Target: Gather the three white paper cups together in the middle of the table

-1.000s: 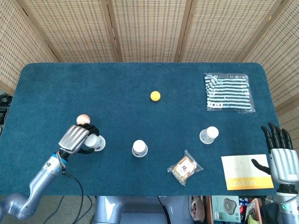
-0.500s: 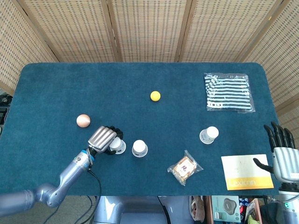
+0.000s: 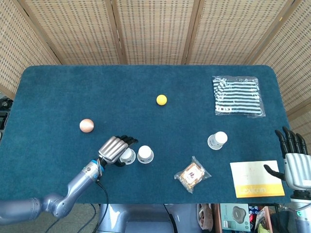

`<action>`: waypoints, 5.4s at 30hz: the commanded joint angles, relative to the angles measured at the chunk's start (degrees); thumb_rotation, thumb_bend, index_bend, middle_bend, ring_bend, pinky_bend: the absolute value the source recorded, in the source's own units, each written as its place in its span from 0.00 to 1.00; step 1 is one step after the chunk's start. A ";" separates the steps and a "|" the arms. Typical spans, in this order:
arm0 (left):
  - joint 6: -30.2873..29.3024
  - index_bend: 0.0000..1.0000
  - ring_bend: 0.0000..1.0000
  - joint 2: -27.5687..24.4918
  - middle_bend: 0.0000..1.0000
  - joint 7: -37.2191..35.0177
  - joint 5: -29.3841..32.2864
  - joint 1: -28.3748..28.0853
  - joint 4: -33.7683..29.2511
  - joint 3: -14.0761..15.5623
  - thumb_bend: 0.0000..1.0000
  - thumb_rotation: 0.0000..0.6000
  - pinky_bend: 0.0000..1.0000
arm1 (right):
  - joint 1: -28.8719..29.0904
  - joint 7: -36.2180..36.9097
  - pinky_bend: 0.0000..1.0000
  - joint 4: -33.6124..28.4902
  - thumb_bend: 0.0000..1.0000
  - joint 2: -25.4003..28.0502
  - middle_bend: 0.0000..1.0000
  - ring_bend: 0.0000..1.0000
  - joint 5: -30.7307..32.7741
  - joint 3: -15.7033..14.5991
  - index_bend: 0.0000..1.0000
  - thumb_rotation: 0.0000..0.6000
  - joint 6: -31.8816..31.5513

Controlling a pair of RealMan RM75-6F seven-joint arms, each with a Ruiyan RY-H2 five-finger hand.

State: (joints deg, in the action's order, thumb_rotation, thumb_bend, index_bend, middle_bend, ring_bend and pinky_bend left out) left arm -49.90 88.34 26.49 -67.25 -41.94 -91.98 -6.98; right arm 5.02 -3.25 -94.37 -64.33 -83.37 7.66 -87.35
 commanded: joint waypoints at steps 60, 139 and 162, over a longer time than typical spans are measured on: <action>-33.50 0.00 0.00 -26.33 0.00 -31.73 -12.94 29.00 0.99 3.46 0.18 1.00 0.00 | 26.99 8.10 0.57 23.54 0.32 -15.75 0.58 0.48 9.50 2.55 0.49 1.00 36.58; -29.17 0.00 0.00 -31.56 0.00 -34.79 -13.87 30.74 -3.05 1.98 0.18 1.00 0.00 | 62.42 -41.39 0.15 -13.89 0.00 -25.04 0.06 0.09 51.96 8.71 0.09 1.00 24.02; -32.31 0.00 0.00 -31.26 0.00 -34.09 -16.84 32.65 -4.02 3.10 0.18 1.00 0.00 | 37.59 -18.05 0.02 -17.91 0.00 0.56 0.02 0.07 11.98 -8.00 0.07 1.00 11.57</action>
State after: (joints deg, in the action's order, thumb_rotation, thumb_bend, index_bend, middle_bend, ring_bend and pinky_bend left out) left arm -81.83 56.89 -7.88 -83.76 -9.62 -95.86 -4.15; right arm 52.89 -33.08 -116.55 -70.99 -56.84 7.23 -70.26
